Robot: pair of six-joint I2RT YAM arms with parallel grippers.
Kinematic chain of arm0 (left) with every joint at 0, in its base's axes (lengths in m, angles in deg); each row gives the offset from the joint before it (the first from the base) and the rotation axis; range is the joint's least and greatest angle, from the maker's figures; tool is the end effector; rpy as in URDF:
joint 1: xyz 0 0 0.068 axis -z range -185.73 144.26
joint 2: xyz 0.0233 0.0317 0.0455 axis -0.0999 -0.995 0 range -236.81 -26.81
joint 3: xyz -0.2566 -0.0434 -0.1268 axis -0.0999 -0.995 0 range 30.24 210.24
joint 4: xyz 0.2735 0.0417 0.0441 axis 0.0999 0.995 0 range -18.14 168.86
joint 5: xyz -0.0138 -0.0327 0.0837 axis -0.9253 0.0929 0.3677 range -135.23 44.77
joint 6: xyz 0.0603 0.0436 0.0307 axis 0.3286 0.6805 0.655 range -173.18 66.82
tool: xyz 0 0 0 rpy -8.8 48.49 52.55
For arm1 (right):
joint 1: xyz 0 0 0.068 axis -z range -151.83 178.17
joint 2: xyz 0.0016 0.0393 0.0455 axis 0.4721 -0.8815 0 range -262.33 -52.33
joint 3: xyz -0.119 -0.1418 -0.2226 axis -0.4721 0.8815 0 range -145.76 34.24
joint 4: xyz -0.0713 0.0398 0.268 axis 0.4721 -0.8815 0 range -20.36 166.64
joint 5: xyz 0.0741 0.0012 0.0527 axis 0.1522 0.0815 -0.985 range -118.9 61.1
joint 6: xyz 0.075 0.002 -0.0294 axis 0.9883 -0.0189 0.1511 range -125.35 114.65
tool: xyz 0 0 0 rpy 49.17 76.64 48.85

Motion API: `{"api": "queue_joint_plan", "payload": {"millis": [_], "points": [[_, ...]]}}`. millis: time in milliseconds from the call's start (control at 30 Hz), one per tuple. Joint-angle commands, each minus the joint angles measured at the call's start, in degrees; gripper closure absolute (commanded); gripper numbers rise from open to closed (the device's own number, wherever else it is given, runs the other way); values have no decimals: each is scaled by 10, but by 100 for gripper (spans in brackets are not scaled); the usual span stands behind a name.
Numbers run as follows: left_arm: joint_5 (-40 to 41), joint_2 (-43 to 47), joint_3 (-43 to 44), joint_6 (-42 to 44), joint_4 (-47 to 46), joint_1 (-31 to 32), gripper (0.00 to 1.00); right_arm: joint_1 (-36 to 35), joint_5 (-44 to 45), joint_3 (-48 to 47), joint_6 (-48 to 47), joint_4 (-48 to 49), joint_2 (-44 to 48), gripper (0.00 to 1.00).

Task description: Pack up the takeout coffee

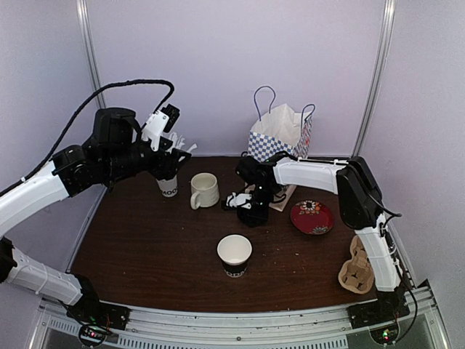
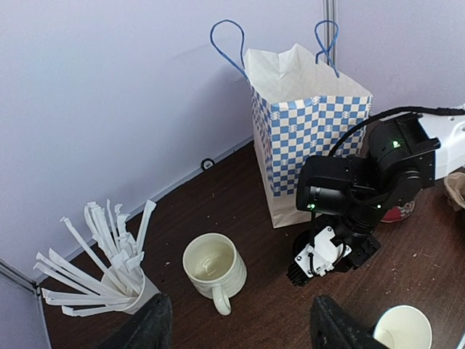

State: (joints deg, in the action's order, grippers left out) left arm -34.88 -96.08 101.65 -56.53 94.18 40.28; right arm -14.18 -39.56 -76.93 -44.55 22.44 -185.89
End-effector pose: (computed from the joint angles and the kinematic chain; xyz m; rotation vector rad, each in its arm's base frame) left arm 0.2289 -0.2192 0.3973 0.5897 1.8462 -0.4045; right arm 0.3717 0.3561 0.1333 -1.9182 2.1752 0.2798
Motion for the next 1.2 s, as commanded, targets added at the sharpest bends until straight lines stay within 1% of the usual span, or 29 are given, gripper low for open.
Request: {"api": "queue_joint_plan", "payload": {"millis": [0, 167, 367, 467, 533, 667, 767, 833, 867, 933, 1000, 1067, 1167], "points": [[-4, -5, -6, 9, -23, -1, 33, 4, 16, -3, 12, 2, -6, 62], [-3, -8, -8, 13, -24, -1, 33, 5, 9, -5, 22, 0, 3, 72], [30, -11, -25, 19, -54, -1, 33, 7, -26, -28, 44, -24, 39, 76], [51, -7, -42, 23, -79, -1, 31, 9, -58, -48, 60, -46, 67, 78], [64, -5, -51, 28, -92, -1, 27, 10, -99, -59, 75, -59, 89, 79], [57, -2, -68, 60, -116, -1, 28, 11, -180, -58, 110, -69, 143, 80], [47, -2, -86, 80, -139, -1, 28, 10, -203, -51, 126, -66, 180, 81], [38, -3, -90, 88, -144, -1, 28, 6, -178, -37, 117, -65, 197, 79], [34, -4, -89, 88, -143, -1, 28, 3, -150, -28, 111, -61, 203, 75], [34, -3, -89, 84, -145, -1, 28, 7, -94, -8, 109, -40, 200, 61], [37, -3, -89, 84, -145, -1, 28, 12, -54, 0, 93, -37, 182, 53], [40, -2, -90, 84, -146, -1, 27, 12, -19, -16, 72, -56, 148, 48], [42, -3, -89, 86, -143, -1, 27, 12, -8, -58, 65, -94, 89, 46]]}}
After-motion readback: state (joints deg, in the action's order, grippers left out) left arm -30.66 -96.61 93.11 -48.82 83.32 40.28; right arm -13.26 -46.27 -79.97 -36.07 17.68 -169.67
